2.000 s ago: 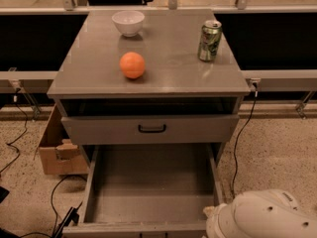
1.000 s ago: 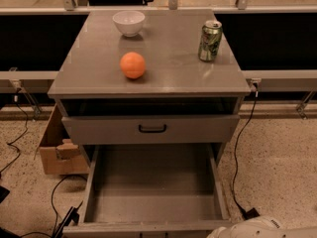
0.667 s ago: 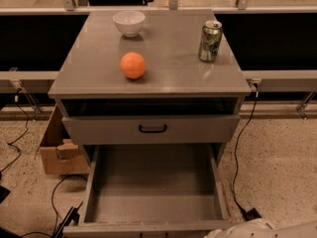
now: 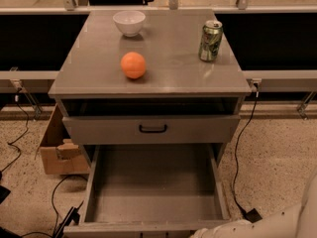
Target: Close middle drawer
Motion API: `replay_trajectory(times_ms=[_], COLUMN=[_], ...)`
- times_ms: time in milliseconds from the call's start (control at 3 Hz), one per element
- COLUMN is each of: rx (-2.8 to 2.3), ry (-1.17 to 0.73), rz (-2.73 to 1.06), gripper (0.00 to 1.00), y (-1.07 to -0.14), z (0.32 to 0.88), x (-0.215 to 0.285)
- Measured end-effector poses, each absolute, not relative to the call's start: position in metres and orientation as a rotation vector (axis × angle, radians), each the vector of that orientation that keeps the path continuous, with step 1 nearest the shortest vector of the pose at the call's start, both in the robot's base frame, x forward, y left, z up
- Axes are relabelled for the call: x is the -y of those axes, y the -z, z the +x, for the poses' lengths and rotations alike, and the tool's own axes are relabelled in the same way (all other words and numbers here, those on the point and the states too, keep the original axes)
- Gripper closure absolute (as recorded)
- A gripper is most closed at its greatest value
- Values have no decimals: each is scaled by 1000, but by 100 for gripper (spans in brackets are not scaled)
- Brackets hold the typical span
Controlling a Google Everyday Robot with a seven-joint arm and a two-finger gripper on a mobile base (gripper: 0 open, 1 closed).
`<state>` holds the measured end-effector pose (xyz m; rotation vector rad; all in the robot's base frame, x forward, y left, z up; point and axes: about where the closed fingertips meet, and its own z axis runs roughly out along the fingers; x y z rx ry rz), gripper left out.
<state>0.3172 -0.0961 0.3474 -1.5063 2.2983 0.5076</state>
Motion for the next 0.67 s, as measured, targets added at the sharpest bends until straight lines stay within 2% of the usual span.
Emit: replay_trajectory(times_ms=[667], rx=[-2241], ry=[-470], rz=[-1468], gripper=[100], y=[-334], z=[366], x=[83])
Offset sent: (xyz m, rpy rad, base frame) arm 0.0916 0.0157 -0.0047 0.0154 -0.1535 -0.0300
